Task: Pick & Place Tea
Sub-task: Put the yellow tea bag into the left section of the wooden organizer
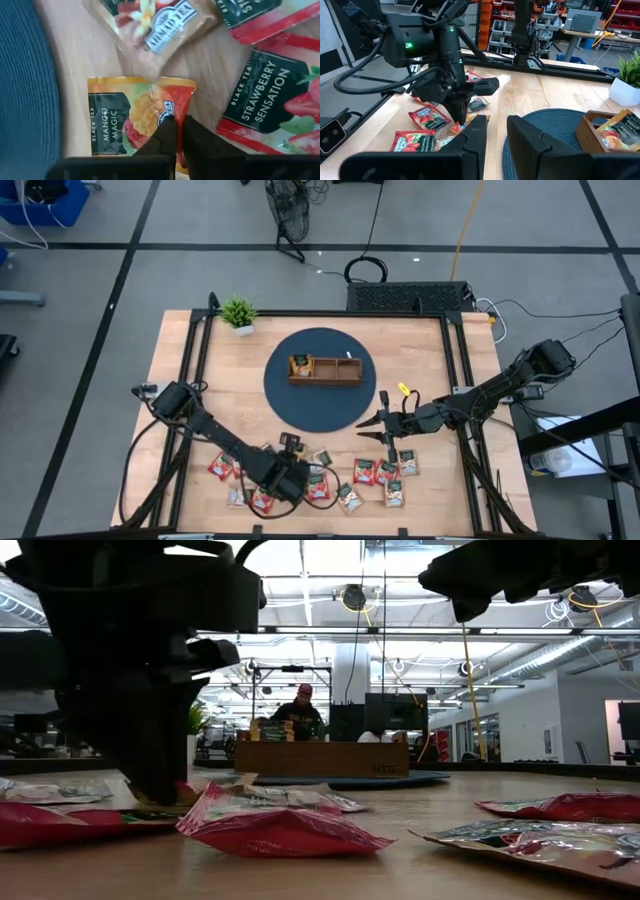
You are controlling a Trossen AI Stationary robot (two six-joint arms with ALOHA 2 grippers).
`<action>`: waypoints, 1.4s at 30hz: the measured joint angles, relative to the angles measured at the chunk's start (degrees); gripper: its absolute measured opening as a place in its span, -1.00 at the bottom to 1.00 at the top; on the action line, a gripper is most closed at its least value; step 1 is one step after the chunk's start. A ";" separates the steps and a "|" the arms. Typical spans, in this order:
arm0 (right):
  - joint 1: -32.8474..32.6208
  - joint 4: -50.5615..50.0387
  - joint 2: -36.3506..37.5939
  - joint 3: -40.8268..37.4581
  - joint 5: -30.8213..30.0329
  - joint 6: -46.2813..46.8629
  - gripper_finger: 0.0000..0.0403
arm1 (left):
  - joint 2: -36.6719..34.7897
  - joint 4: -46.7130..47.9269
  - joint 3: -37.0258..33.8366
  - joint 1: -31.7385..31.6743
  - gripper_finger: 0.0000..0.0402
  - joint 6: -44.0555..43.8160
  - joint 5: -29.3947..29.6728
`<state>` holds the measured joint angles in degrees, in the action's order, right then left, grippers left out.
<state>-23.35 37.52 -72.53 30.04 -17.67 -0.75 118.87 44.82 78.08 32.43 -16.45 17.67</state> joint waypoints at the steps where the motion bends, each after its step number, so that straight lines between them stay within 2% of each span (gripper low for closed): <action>1: 0.00 0.00 0.00 0.00 0.00 -0.02 -0.68 | 0.00 0.06 0.02 0.31 -0.90 1.02 0.30; 6: 0.00 0.00 0.00 0.00 0.00 0.06 -0.68 | 0.23 6.39 2.74 2.69 -0.95 3.26 6.03; 12: 1.84 1.56 -1.92 -0.08 -2.07 0.11 -0.68 | 0.00 13.50 7.19 4.95 -0.95 5.21 23.64; 16: 5.45 13.00 -8.40 -1.77 -3.28 2.13 -0.68 | 0.00 13.62 8.20 4.20 -0.95 11.20 35.69; 18: 7.33 19.35 -12.31 -2.21 -3.27 2.41 -0.68 | -0.02 13.00 8.46 3.25 -0.95 14.64 38.81; 22: 11.32 29.43 -19.72 -2.14 -3.26 3.97 -0.68 | -0.07 11.72 8.48 0.62 -0.95 22.51 39.34; 26: 15.97 31.10 -24.98 -2.16 -2.63 11.02 -0.68 | -0.11 11.67 8.63 -1.24 -0.95 27.78 41.84; 28: 18.43 32.18 -27.16 -2.16 1.80 14.52 -0.68 | -0.13 11.29 8.72 -1.68 -0.95 29.10 43.86; 32: 22.29 40.13 -30.77 -2.16 17.83 20.74 -0.68 | -0.21 10.29 8.72 -2.24 -0.95 30.08 45.31; 34: 23.23 43.90 -32.54 -2.16 23.25 23.07 -0.68 | -0.22 9.67 8.74 -2.47 -0.95 29.86 45.31; 36: 23.34 45.95 -33.86 -2.11 25.47 23.91 -0.68 | -0.22 8.88 8.75 -2.59 -0.95 30.10 45.29; 42: 22.47 47.95 -36.02 -0.15 25.38 23.93 -0.68 | -0.22 7.99 8.76 -2.64 -0.95 31.28 45.27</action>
<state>-0.89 85.47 -108.55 29.90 7.71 23.18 118.65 52.81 86.85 29.80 14.83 62.94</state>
